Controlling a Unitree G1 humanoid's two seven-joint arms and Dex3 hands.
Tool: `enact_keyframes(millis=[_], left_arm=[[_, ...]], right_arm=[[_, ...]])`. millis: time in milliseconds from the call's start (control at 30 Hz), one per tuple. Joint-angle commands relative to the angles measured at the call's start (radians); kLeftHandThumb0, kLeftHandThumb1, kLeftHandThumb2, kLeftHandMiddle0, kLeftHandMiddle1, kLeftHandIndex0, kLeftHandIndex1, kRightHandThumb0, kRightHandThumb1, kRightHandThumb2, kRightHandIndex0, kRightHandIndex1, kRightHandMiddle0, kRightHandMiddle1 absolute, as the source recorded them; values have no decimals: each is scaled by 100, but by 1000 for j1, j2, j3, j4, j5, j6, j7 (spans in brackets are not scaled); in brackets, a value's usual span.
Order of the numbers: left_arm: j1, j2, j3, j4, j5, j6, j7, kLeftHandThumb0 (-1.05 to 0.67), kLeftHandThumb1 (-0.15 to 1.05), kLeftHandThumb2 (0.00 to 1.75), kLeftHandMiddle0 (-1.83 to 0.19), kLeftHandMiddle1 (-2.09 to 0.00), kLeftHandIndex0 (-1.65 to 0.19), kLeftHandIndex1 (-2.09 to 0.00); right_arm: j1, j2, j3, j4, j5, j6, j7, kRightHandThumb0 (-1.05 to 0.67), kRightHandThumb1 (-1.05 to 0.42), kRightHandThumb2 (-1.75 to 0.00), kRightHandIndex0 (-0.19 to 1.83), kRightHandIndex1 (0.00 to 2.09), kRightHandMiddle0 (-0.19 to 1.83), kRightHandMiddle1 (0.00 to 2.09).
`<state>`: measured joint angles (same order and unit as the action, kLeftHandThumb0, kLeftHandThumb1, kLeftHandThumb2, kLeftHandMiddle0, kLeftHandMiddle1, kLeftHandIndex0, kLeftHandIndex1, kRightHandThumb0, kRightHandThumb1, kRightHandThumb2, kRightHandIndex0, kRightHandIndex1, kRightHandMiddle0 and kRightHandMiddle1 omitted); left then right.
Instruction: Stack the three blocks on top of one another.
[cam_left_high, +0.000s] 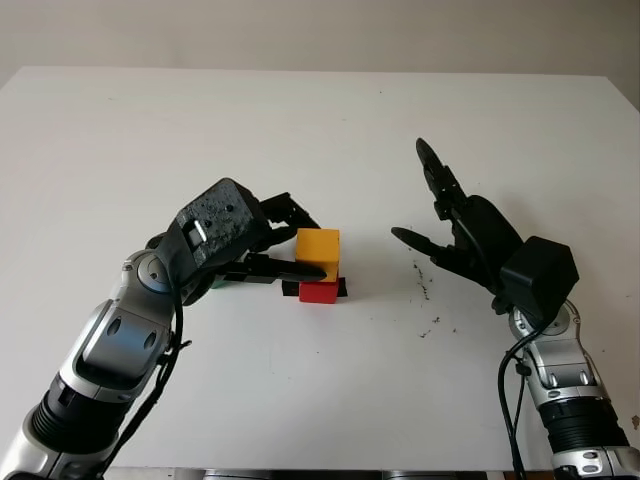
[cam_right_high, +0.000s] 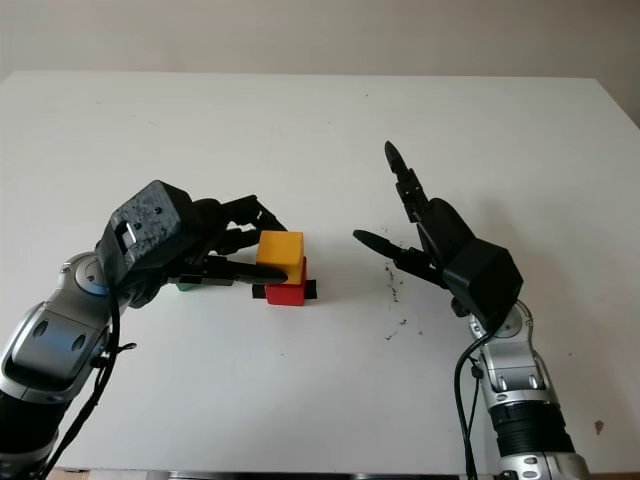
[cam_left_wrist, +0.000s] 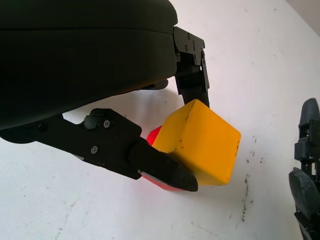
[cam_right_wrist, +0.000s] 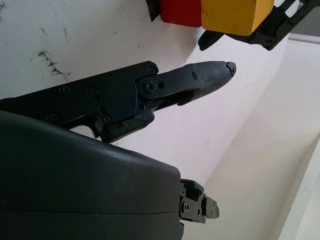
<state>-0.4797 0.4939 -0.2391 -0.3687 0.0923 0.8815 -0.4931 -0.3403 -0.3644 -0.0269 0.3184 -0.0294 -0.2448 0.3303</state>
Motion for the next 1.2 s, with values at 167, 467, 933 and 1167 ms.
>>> enact_keyframes(millis=[167, 467, 933, 1167], left_arm=[[-2, 15, -4, -16, -9, -28, -20, -48, 99, 6, -14, -4, -14, -107], [11, 39, -19, -5, 20, -125, -31, -57, 102, 5, -13, -5, -12, -74], [64, 66, 29, -124, -36, -97, -72, -63, 95, 4, 6, -1, -1, -9], [59, 105, 122, -158, -90, -113, -93, -76, 96, 6, 19, 0, 19, 0]], right_arm=[[-3, -7, -1, -1, -7, -15, -3, -69, -105, -14, -19, 4, -10, 6], [-9, -7, -1, 5, -6, -15, 0, -69, -105, -14, -19, 5, -10, 5], [-11, -3, 2, 9, -6, -16, 1, -70, -105, -14, -19, 4, -10, 5], [-13, 1, 0, 8, 2, -4, 6, -69, -105, -13, -19, 4, -10, 6]])
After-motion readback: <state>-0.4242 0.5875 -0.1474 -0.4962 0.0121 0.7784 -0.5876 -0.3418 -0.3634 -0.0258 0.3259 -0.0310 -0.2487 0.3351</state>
